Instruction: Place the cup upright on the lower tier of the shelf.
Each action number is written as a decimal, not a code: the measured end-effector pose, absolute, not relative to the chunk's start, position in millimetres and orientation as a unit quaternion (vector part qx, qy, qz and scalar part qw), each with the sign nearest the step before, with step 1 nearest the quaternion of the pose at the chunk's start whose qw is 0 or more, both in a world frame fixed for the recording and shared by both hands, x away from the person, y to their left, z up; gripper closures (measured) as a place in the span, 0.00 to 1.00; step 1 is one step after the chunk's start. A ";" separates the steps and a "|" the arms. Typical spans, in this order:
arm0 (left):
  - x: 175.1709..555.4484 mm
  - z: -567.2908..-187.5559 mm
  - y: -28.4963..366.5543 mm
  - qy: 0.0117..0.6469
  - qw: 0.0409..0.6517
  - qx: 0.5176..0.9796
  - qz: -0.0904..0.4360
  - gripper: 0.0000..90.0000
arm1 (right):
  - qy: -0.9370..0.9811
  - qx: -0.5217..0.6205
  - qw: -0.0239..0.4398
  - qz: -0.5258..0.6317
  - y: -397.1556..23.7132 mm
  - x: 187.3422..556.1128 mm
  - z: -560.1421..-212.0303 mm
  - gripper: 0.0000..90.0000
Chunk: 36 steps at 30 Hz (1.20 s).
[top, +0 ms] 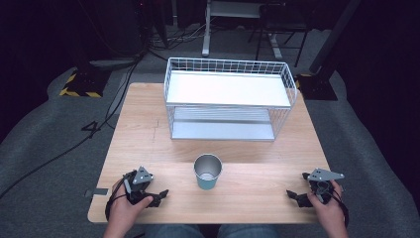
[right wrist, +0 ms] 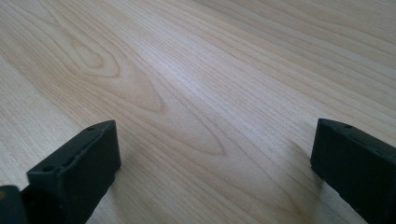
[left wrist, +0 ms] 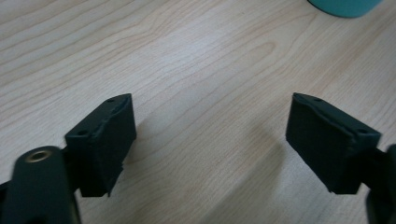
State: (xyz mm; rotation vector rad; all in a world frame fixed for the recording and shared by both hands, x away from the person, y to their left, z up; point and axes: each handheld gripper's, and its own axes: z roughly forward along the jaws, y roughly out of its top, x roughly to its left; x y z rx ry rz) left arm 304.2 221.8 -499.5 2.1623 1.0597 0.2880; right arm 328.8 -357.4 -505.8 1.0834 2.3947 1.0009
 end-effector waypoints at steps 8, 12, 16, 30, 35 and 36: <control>302.8 -491.0 220.2 0.421 0.383 0.815 0.108 0.17 | 0.840 0.380 0.164 0.351 -357.4 328.9 -505.8 0.02; 302.9 -482.2 215.0 0.406 0.422 0.803 0.108 0.17 | 0.840 0.380 0.164 0.351 -357.4 328.8 -505.8 0.02; 302.3 -475.7 209.0 0.392 0.449 0.795 0.108 0.17 | 0.840 0.379 0.164 0.351 -357.3 328.9 -505.9 0.02; 304.7 -467.4 188.0 0.357 0.474 0.797 0.117 0.17 | 0.840 0.380 0.162 0.350 -356.9 329.1 -506.1 0.01; 305.9 -464.3 176.5 0.343 0.484 0.797 0.112 0.17 | 0.840 0.380 0.162 0.350 -356.9 329.1 -506.1 0.00; 307.2 -464.4 171.1 0.338 0.486 0.798 0.113 0.17 | 0.840 0.380 0.162 0.350 -356.9 329.0 -506.1 0.00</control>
